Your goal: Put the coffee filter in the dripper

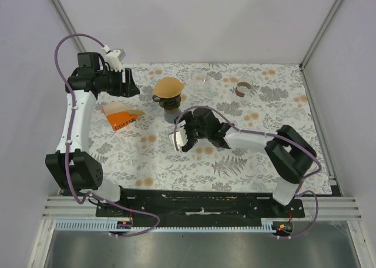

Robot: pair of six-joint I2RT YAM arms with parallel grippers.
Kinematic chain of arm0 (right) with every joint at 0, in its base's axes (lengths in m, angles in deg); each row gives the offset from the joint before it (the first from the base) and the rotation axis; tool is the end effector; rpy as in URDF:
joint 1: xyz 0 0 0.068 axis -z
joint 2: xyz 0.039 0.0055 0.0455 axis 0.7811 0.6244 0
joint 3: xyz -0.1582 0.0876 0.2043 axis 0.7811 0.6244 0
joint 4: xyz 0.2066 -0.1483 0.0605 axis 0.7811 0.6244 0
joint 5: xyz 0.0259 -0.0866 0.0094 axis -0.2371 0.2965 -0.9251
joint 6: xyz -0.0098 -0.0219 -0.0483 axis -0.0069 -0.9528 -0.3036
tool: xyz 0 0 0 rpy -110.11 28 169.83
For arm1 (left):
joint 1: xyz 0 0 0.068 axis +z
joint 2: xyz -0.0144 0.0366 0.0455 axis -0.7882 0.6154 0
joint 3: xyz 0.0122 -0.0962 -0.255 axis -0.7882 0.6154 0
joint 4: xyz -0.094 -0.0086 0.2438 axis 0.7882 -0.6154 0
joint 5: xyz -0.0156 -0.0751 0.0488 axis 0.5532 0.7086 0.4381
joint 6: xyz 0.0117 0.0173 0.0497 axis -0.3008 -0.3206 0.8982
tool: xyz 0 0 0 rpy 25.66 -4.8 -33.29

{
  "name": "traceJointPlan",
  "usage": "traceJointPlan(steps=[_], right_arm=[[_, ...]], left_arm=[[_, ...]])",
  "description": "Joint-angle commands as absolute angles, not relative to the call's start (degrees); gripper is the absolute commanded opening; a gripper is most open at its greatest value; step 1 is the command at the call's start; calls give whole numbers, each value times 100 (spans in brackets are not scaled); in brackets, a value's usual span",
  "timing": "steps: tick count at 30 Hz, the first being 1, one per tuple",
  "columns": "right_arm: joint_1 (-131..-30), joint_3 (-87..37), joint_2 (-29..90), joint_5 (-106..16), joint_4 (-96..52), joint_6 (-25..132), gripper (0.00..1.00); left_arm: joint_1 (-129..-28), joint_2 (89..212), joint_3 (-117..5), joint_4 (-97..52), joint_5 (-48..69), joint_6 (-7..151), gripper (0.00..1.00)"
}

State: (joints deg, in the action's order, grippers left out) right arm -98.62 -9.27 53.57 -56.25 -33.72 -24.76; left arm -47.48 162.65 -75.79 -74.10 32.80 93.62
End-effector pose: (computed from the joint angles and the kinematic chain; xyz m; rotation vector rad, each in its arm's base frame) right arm 0.2580 0.2966 0.1833 -1.9072 0.9043 0.1113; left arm 0.3235 0.0075 0.3811 0.3611 2.2432 -0.4931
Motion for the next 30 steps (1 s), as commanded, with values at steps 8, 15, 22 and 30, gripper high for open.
traceJointPlan(steps=[8, 15, 22, 30], right_arm=[[-8821, -709, 2481, -6377, -2113, 872, 98], [-7089, -1367, 2329, -5124, -1867, 2754, 98], [-5718, -2660, 3445, -4471, -917, 4267, 98], [-5312, -3794, 4632, -4067, -117, 4409, 97]], left_arm=[[-4596, 16236, -7759, -7305, 3234, 9362, 74], [-4596, 16218, -7610, -7226, 3032, 9265, 74], [-4596, 16042, -7399, -7217, 2821, 9414, 74], [-4596, 15928, -7319, -7200, 2698, 9458, 74]])
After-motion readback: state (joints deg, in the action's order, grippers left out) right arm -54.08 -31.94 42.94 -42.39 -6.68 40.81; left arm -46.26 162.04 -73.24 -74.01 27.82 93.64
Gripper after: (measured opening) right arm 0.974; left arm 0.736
